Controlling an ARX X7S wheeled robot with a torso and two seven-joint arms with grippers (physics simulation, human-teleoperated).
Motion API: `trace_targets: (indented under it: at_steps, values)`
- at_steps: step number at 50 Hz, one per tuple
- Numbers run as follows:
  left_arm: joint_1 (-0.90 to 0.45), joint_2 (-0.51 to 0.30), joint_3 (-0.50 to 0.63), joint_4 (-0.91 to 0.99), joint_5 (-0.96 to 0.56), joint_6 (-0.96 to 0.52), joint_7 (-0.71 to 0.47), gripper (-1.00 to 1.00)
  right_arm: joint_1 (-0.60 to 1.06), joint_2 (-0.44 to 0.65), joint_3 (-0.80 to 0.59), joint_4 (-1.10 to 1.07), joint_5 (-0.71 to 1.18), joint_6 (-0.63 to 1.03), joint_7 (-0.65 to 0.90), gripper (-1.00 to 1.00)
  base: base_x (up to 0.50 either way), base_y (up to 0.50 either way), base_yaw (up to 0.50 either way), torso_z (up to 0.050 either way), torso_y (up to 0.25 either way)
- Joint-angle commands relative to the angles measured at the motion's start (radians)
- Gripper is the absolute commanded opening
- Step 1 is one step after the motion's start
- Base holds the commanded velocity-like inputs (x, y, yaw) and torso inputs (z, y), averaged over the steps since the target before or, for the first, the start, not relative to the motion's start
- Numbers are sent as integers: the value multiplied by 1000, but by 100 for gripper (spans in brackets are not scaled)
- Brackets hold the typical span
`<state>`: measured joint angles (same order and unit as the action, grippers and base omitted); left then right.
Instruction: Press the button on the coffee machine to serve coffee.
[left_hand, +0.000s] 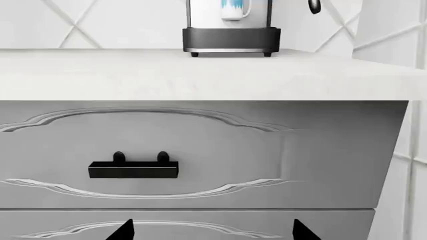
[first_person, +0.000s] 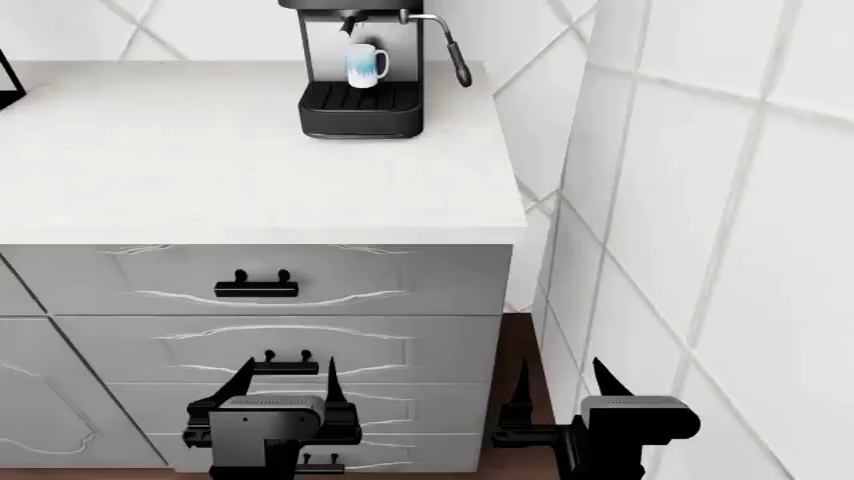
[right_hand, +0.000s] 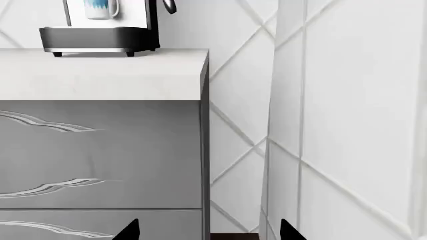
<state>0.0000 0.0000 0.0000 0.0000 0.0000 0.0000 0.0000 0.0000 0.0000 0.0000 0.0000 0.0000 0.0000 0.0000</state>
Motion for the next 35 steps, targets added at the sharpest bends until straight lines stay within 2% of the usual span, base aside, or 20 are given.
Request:
trace_targets:
  at_steps: [1, 15, 35]
  values:
    - [-3, -13, 19, -1, -20, -3, -20, 100, -1, 17, -23, -5, 11, 0, 18, 100, 0, 0, 0, 0, 0]
    - [-6, -46, 75, 0, -48, -8, -77, 100, -9, 54, -66, -16, 50, -10, 59, 100, 0, 6, 0, 0, 0]
    - [-13, -76, 115, -5, -63, -2, -115, 100, -5, 86, -105, -9, 59, -23, 90, 100, 190, 371, 0, 0, 0]
